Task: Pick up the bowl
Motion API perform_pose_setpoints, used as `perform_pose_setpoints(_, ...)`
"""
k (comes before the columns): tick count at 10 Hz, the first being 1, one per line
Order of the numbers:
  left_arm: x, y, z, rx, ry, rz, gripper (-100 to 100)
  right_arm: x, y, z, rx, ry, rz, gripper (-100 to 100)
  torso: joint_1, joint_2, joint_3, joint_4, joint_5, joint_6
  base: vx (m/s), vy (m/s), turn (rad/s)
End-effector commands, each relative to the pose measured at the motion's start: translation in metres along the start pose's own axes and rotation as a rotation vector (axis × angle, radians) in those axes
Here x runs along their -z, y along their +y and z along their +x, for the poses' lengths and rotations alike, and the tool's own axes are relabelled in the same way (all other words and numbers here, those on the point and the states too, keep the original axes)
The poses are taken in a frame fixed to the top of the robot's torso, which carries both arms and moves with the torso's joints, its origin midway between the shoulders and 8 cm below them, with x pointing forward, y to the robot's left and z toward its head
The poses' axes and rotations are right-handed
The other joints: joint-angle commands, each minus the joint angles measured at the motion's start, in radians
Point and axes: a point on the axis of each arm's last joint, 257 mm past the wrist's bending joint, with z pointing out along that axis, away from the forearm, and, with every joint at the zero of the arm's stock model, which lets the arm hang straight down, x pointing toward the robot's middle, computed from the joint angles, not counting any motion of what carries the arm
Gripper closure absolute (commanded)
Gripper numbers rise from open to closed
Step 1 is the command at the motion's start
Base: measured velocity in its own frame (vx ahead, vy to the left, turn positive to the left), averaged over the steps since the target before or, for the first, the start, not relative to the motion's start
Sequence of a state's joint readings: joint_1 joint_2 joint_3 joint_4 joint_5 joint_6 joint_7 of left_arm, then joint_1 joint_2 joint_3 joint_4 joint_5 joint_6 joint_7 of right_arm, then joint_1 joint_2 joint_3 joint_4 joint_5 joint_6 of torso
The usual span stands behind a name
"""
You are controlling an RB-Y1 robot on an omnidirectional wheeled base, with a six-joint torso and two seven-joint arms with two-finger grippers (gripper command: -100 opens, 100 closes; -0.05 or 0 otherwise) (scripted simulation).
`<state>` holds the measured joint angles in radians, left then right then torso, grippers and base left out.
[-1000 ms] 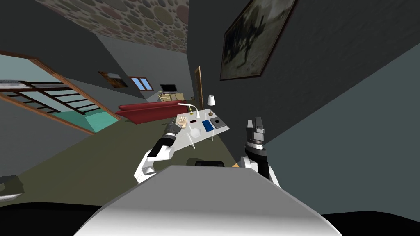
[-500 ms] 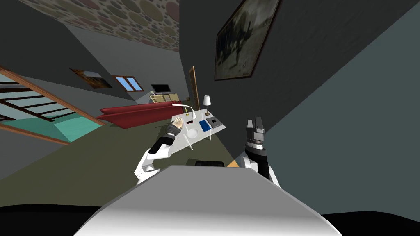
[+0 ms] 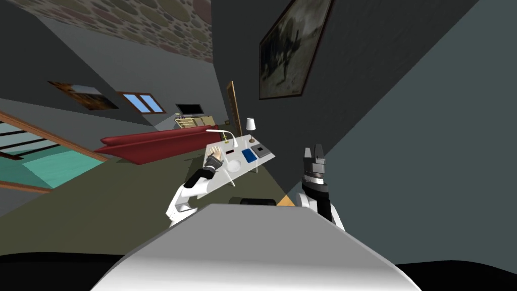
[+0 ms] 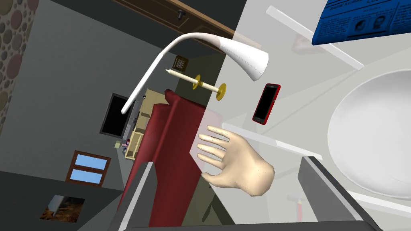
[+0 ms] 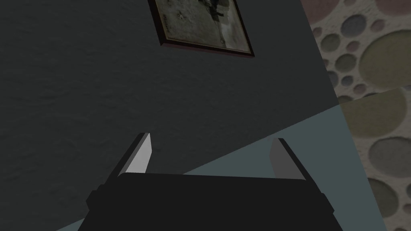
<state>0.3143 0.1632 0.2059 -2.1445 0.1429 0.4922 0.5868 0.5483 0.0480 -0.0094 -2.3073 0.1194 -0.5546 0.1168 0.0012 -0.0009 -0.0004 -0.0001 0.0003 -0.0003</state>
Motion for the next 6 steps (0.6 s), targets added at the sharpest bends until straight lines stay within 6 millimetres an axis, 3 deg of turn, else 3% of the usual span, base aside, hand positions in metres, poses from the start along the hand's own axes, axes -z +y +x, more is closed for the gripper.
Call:
perform_pose_setpoints(1, -0.002, 0.008, -0.011, 0.021, -0.033, -0.039, -100, 0.0, 0.0, 0.0, 0.0, 0.0, 0.0, 0, 0.0, 0.0, 0.0, 0.0, 0.0, 0.0, 0.008, 0.005, -0.111)
perform_pose_setpoints(2, -0.001, 0.009, -0.012, 0.021, -0.037, -0.043, -100, 0.0, 0.0, 0.0, 0.0, 0.0, 0.0, 0, 0.0, 0.0, 0.0, 0.0, 0.0, -0.001, 0.0, 0.0, 0.0)
perform_pose_setpoints(6, -0.001, 0.034, -0.044, 0.096, -0.135, -0.139, -100, 0.0, 0.0, 0.0, 0.0, 0.0, 0.0, 0, 0.0, -0.001, -0.001, 0.0, 0.0, 0.0, 0.016, 0.005, -0.174)
